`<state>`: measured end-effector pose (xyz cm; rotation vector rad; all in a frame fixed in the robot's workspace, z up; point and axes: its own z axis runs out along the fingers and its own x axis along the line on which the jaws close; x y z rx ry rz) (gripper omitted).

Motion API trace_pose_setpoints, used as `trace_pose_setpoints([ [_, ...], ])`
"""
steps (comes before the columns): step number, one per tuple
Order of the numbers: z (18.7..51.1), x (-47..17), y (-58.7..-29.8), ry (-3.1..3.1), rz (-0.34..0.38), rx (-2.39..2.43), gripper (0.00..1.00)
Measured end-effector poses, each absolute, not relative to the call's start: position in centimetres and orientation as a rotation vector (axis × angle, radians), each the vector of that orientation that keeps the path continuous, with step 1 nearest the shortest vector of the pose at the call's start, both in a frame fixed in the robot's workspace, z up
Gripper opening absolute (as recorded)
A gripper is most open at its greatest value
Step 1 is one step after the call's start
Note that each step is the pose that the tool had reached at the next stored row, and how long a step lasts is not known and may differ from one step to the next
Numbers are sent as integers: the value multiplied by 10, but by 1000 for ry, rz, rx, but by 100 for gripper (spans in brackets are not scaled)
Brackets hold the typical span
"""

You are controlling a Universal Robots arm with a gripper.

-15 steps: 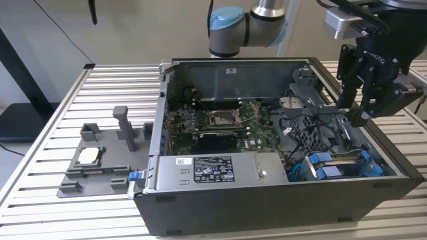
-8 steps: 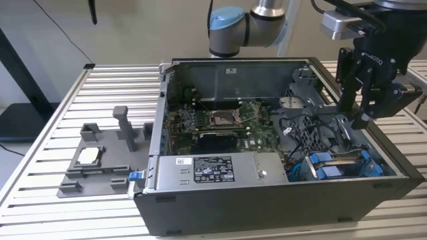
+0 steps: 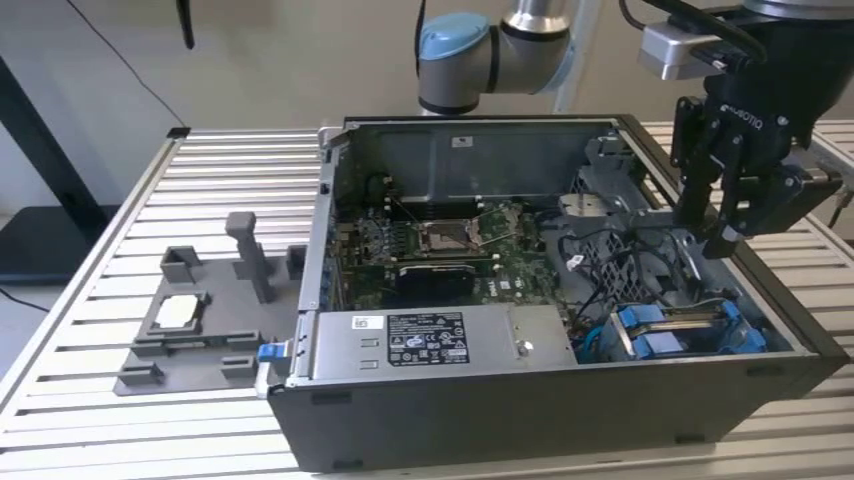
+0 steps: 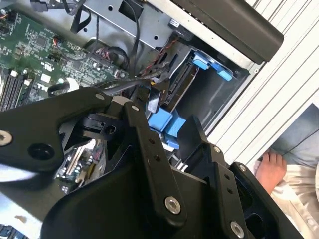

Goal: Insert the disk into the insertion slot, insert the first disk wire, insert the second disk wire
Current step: 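Insert the first disk wire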

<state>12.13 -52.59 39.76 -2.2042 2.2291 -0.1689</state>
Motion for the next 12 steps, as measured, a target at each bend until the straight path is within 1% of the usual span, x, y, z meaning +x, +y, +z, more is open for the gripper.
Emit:
trace_pose_setpoints([
  [4,397,121,-526,2226,-175,-2201,53],
  [5,397,121,-525,2226,-177,-2200,51],
  [7,397,121,-525,2225,-178,-2200,38],
  [8,397,121,-525,2225,-178,-2199,38],
  [9,397,121,-525,2225,-178,-2199,32],
  [10,397,121,-525,2225,-178,-2199,32],
  [11,397,121,-525,2225,-178,-2199,25],
  [12,397,121,-525,2225,-178,-2199,25],
])
